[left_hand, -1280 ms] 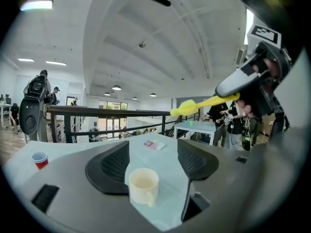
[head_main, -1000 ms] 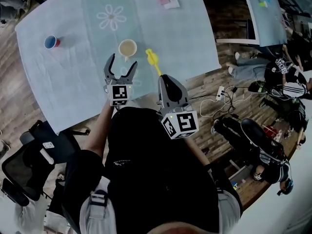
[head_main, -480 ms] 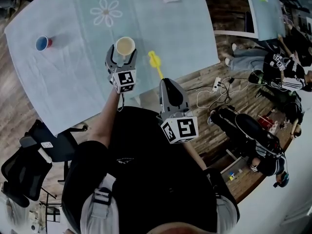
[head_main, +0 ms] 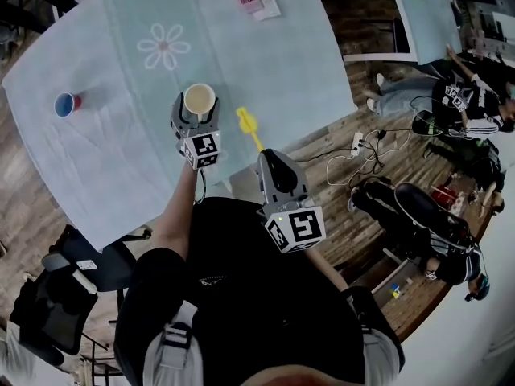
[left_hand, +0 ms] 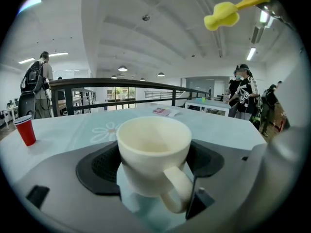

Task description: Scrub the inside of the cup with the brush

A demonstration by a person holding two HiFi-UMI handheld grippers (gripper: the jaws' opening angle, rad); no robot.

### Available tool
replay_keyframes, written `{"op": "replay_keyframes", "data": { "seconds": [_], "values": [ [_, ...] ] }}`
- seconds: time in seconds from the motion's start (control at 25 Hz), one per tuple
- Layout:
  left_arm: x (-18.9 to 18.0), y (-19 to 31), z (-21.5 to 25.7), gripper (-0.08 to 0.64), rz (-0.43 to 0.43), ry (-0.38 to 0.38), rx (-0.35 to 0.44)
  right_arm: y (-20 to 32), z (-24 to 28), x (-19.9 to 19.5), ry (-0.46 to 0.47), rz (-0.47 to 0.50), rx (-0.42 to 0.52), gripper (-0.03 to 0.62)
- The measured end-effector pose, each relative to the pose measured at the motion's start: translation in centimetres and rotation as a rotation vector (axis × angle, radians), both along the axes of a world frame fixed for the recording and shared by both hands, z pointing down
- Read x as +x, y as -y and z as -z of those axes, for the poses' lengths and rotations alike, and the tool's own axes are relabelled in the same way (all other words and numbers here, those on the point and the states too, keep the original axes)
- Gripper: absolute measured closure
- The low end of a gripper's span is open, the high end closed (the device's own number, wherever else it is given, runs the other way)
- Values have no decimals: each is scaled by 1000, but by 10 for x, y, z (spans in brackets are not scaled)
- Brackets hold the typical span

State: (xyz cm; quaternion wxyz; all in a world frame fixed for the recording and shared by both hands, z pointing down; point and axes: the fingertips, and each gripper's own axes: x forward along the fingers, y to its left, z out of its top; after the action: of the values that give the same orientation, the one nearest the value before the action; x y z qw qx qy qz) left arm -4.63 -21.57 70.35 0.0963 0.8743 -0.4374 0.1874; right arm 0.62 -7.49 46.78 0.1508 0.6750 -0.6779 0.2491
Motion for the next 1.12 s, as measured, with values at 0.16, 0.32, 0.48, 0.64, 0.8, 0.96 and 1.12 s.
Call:
{"op": "replay_keyframes", "data": {
  "seconds": [0.16,0.32,0.48,0.64,0.8,0.96,1.12],
  "values": [
    [-3,5,3,160,2,-10,12,1,4,0,8,1,16,554],
    [-1,6,3,161,-11,-22,14,-5,2,12,2,-6,33,554],
    [-4,8,6,161,-19,-48,-23,-11,3,29,-1,-6,49,554],
    [-8,-2,12,161,-25,-23,-13,-14,5,45,10,19,74,554],
    [9,-12,25,161,-44,-16,0,-14,4,71,24,69,99,554],
    [37,-25,56,161,-74,-35,21,-10,6,103,36,134,118,554],
    [71,-39,96,161,-97,-40,63,-3,13,132,21,276,132,554]
  ]
}}
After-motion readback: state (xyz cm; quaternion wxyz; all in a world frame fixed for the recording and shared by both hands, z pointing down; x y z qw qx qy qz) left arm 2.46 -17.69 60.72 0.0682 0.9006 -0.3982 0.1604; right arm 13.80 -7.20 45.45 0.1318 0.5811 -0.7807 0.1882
